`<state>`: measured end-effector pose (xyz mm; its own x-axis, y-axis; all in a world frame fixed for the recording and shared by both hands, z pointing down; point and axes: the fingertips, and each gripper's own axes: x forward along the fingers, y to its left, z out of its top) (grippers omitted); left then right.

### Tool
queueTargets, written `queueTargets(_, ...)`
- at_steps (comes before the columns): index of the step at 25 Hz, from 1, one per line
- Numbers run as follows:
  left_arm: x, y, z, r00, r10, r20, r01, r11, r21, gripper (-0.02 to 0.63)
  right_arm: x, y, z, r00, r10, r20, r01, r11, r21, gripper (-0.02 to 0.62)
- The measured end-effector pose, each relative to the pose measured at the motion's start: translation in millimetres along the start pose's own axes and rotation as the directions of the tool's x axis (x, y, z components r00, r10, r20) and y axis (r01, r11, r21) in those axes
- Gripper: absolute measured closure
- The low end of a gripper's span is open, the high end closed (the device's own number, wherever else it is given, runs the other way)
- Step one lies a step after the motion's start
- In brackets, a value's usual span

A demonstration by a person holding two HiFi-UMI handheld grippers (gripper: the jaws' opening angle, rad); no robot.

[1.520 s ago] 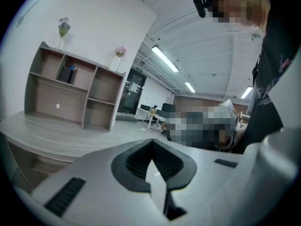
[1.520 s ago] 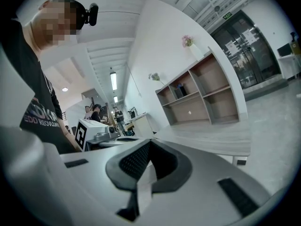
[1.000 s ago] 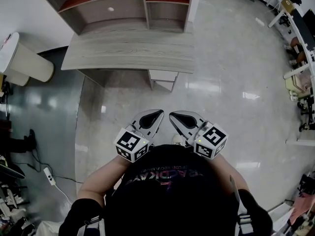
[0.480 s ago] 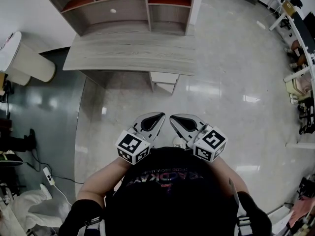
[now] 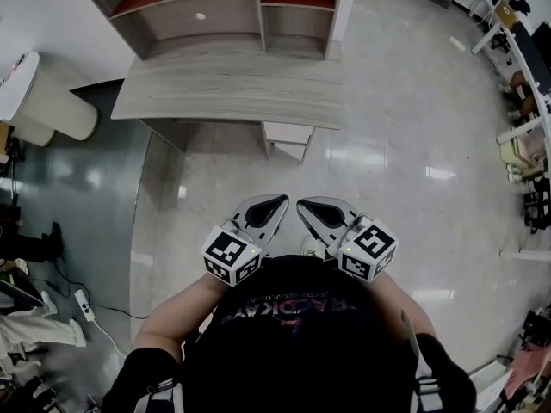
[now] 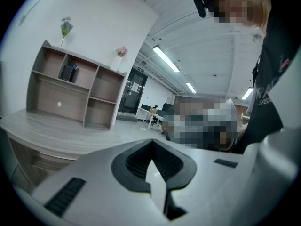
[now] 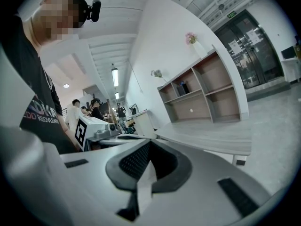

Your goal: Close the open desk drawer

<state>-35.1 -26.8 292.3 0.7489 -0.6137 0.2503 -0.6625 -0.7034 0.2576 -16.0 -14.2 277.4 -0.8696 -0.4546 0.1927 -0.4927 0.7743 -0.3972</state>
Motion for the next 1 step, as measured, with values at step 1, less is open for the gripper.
queueTargets(1, -0.8, -0.7, -0.8, 1.0, 0.0, 0.0, 0.0, 1.0, 0.001, 0.595, 0.0, 0.9, -0.8, 1.0, 0.001, -0.001, -0.001, 1.0, -0.001, 0.578)
